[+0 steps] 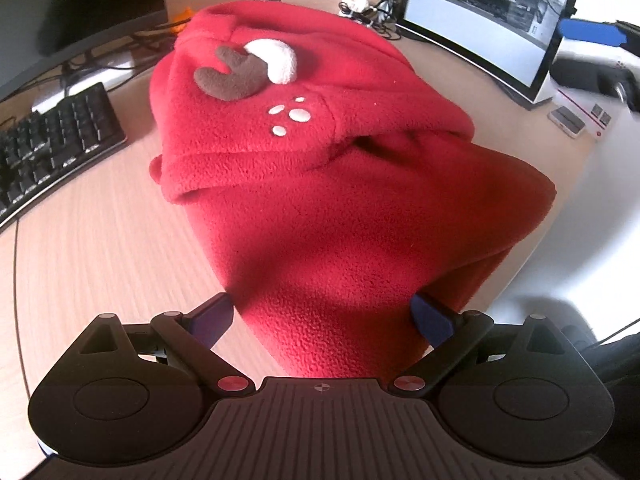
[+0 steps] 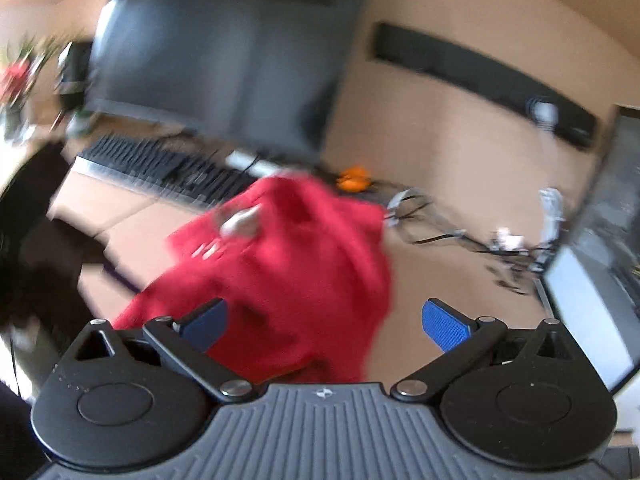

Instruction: Fold clothes

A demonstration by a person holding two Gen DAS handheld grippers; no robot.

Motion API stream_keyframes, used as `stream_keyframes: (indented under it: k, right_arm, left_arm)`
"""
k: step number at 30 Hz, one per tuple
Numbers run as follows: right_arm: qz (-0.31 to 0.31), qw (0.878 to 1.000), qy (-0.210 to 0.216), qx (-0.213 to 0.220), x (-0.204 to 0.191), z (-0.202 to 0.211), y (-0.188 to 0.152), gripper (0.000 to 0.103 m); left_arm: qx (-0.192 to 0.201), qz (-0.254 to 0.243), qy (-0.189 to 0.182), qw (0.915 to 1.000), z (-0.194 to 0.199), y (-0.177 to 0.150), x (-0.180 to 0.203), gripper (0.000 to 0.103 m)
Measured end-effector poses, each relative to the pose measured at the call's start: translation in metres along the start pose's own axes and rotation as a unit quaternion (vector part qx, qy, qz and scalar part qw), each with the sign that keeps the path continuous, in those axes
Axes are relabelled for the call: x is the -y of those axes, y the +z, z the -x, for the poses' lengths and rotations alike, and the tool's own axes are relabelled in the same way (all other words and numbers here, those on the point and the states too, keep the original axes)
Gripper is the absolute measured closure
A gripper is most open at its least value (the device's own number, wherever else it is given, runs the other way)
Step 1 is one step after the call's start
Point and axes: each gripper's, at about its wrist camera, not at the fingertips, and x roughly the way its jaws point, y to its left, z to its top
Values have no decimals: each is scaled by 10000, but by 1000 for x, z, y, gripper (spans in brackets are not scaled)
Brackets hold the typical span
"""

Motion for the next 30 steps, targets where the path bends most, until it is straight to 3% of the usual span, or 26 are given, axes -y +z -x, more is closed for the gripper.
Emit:
stream_keyframes:
  k: [3,8,11,15,18,20,24,26,30]
  right_arm:
    - [443,9973,-477,-328,-18,-23,-15,0]
    - [103,9929,-960,-693,6,-39,-32,0]
    - [209,9893,-893,-1131,5,-62,-49,0]
    - [142,9898,-755,-1200,12,-60,-52,0]
    - [-663,9908,-505,-1069,45,-44,-42,0]
    - [-1520,9841,-217,-897,74,-33,-34,0]
    - [-3035,9495,384,-699,113,-41,-22,0]
    - [-3154,9451,475,-715,109,-58,-16,1]
    - [-3108,9445,624,-864,93,-96,-3,26]
  left_arm:
    - [63,-16,52,10000,6,-2,-1,5]
    - [99,47,145,9998,15,-9,-7,5]
    - [138,115,106,9998,19,-11,-11,5]
    - [190,205,53,9996,24,-13,-15,5]
    - [268,317,-62,9991,30,-13,-22,5]
    - [592,639,-414,9953,44,-4,-38,5]
    - [1252,1022,-544,9854,54,22,-58,5]
    - [1490,1142,-539,9807,46,36,-62,5]
    - [1422,1675,-691,9731,11,47,-71,5]
